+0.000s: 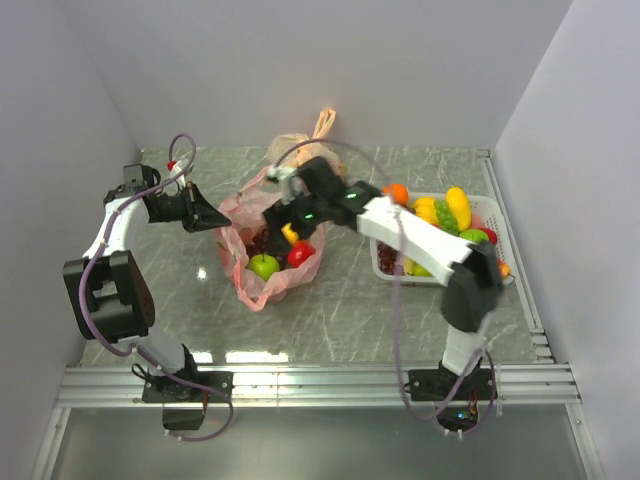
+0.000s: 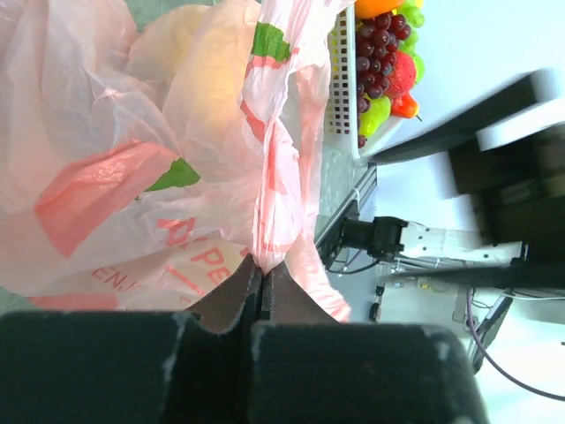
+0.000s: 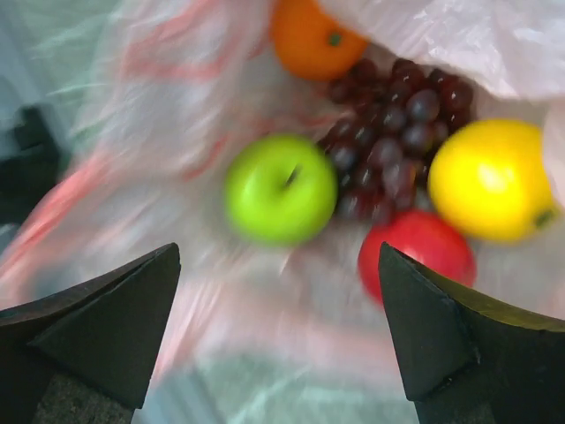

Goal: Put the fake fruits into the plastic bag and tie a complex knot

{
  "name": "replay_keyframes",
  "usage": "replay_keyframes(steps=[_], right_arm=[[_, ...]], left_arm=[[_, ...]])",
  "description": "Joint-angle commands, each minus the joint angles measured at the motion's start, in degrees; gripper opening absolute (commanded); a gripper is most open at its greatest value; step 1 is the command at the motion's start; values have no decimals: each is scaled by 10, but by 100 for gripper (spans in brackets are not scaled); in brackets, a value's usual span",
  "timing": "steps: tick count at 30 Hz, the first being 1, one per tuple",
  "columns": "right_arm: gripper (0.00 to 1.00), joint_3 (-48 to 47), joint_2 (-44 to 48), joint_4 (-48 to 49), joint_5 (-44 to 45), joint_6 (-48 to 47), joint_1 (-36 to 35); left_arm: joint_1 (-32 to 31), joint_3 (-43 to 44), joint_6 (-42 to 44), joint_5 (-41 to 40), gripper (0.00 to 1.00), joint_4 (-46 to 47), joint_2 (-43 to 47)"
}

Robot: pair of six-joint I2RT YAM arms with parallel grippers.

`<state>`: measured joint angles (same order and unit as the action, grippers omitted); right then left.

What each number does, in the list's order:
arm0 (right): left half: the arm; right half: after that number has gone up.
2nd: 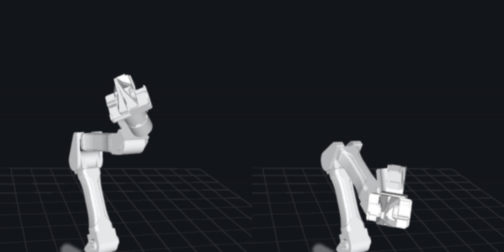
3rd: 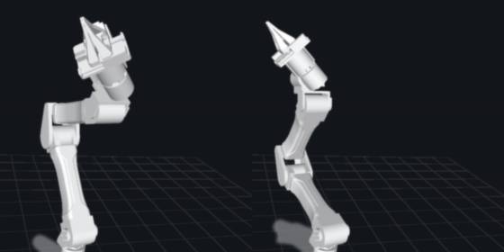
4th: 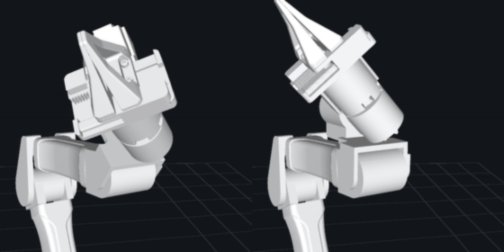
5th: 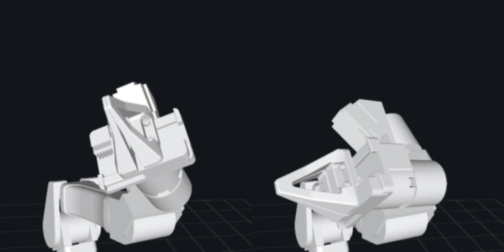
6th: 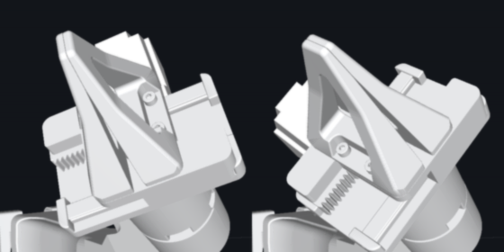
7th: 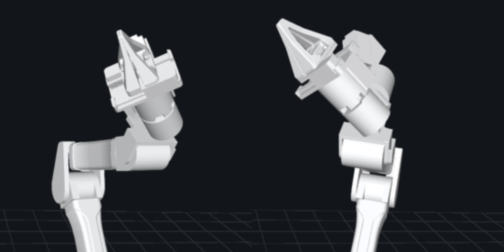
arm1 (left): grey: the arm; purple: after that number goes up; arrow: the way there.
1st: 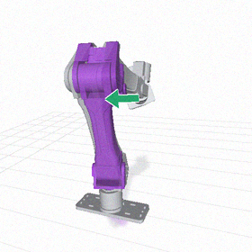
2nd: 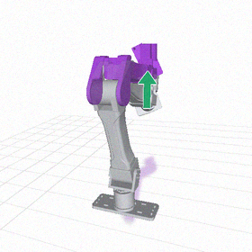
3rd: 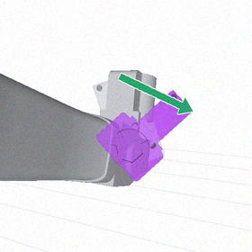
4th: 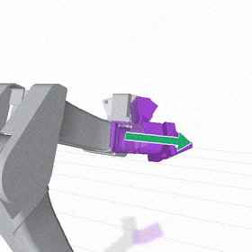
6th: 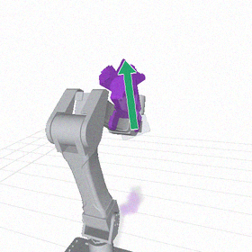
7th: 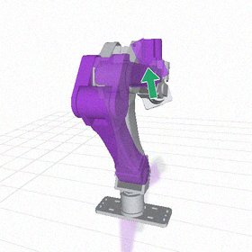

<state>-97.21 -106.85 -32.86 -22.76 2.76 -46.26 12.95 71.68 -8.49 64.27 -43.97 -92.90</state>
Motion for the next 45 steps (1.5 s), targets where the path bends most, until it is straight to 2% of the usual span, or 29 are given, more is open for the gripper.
replay_keyframes(steps=[1, 3, 5, 6, 7, 9, 10, 13, 18, 25, 34, 42, 45], right_arm=[[100, 28, 137, -33, -82, -22, 94], [99, 29, 185, -78, -89, -51, 148], [98, 21, 210, -112, -86, -83, 233], [97, 19, 217, -140, -96, -93, 262], [97, 18, 221, -153, -97, -113, 325], [96, 3, 225, -178, -87, -139, 376], [95, -3, 224, -201, -75, -168, 430], [89, -55, 190, -246, -24, -222, 494], [83, -128, 94, -268, 59, -232, 575], [82, -130, 5, -247, 94, -209, 587], [82, -92, -52, -205, 98, -196, 586], [82, -33, -56, -190, 78, -203, 584], [77, -10, -44, -184, 79, -208, 584]], left_arm=[[2, 0, 1, -8, 1, 17, 8], [2, -3, 5, -12, 1, 15, 9], [2, -6, 11, -16, 1, 13, 10], [1, -7, 10, -19, 0, 15, 11], [2, -8, 9, -20, 1, 19, 13], [1, -16, 2, -19, 1, 28, 21], [1, -20, 1, -21, 1, 30, 24], [1, -21, 13, -20, 0, 18, 19], [1, -13, 26, -18, 0, 2, 11], [1, -19, 19, -18, 1, 12, 11], [1, -8, 24, -21, 1, 4, 3], [1, 4, 27, -25, 1, -2, -5], [1, 2, 27, -26, 1, -1, -5]])
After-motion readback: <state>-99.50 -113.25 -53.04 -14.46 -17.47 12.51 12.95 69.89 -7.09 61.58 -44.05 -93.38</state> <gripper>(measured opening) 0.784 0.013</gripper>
